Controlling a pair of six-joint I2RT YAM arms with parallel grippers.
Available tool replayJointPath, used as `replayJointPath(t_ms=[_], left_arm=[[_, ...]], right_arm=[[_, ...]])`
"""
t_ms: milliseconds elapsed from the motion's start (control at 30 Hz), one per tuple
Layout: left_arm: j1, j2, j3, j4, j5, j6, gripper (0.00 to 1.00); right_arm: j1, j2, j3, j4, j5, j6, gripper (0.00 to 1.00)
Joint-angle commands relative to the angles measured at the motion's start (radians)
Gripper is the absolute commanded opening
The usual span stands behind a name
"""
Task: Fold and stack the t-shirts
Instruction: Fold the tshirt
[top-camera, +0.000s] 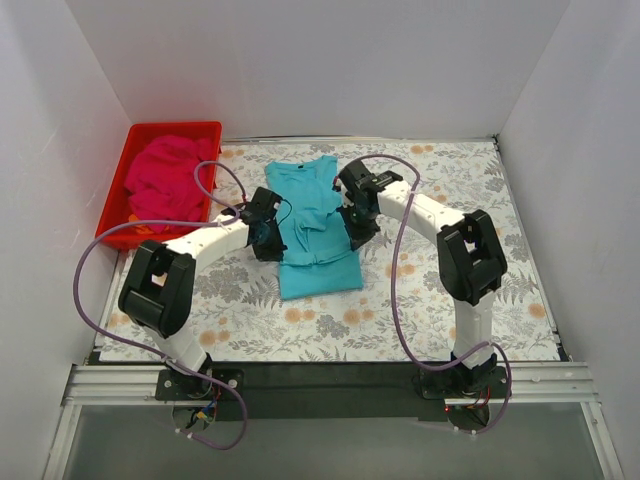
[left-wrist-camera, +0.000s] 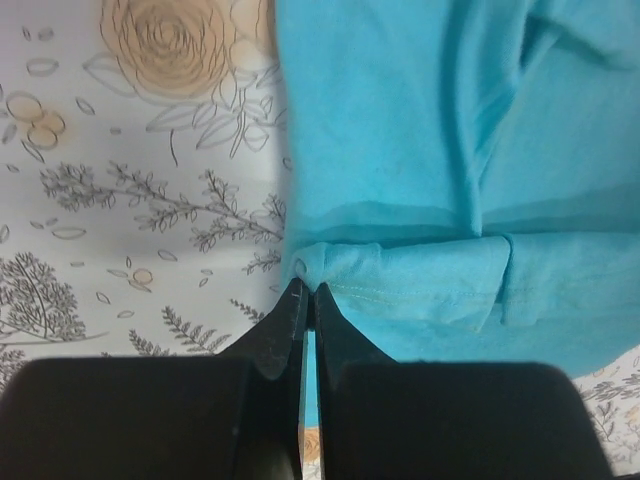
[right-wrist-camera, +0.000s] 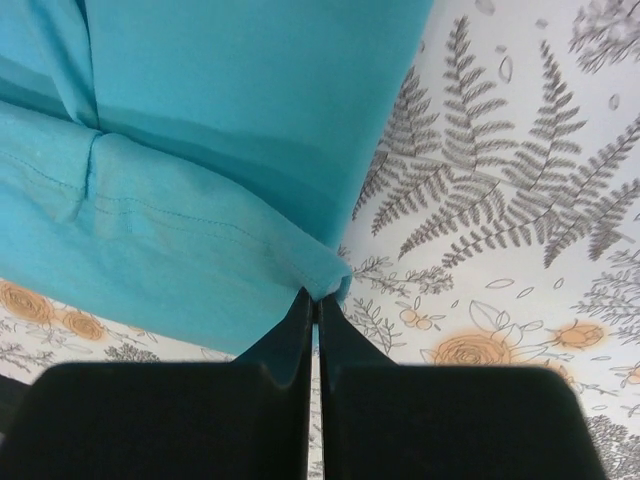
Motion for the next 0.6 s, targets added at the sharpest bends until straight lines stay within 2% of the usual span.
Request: replayJointPath(t_ms=[0, 267, 567], left_arm=[[0.022, -0.023, 0.048, 0.066, -0.061, 0.059, 0.00], [0.041, 0.011, 0.059, 0.114, -0.064, 0.074, 0.00], [0.051, 0.047, 0.051, 0.188, -0.067, 0.094, 0.00]], right_arm=[[-0.012, 0.020, 0.080, 0.011, 0.027, -0.032, 0.01], [-0.027, 0.086, 0.151, 0.031, 0.023, -0.038, 0.01], [-0.044, 0.120, 0.145, 0.085, 0.026, -0.040, 0.01]])
